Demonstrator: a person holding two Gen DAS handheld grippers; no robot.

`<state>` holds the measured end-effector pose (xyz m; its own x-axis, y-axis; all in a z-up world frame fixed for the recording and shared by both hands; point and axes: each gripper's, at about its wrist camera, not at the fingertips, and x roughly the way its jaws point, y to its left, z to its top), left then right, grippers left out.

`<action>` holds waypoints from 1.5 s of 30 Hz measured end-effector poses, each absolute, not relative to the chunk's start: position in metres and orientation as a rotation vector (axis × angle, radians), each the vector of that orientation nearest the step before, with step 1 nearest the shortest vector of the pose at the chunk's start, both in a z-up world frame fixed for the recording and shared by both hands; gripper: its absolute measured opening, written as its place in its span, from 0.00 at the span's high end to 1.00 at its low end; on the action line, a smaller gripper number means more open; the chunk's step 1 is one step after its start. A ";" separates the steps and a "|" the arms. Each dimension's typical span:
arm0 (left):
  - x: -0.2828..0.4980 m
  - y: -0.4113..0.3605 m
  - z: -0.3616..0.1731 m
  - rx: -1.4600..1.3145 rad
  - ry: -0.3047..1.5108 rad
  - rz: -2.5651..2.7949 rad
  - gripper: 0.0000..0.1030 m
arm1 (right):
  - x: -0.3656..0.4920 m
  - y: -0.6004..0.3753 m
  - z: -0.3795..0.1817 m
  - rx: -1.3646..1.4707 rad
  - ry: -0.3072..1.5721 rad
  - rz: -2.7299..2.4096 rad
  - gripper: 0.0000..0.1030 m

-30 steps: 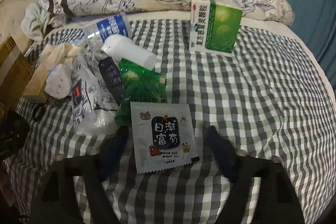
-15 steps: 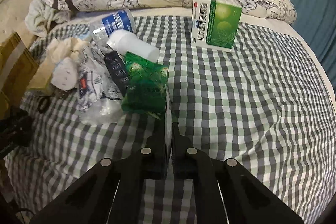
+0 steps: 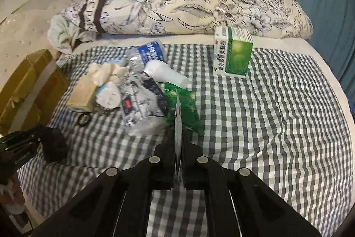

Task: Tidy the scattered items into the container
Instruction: 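Carry the hair tie in the left gripper into the box and release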

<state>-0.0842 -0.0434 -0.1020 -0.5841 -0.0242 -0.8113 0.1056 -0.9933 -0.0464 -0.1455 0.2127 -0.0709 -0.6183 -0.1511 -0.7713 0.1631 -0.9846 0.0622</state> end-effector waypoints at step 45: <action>-0.067 -0.265 -0.002 1.103 0.385 -2.610 0.74 | -0.179 -0.139 0.014 0.969 0.129 -2.114 0.96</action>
<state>-0.0668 -0.2650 -0.0023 -0.6688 -0.1518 -0.7278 0.3554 -0.9251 -0.1336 -0.1788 -0.1388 0.0143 -0.3955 -0.6203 -0.6774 0.6979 -0.6824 0.2174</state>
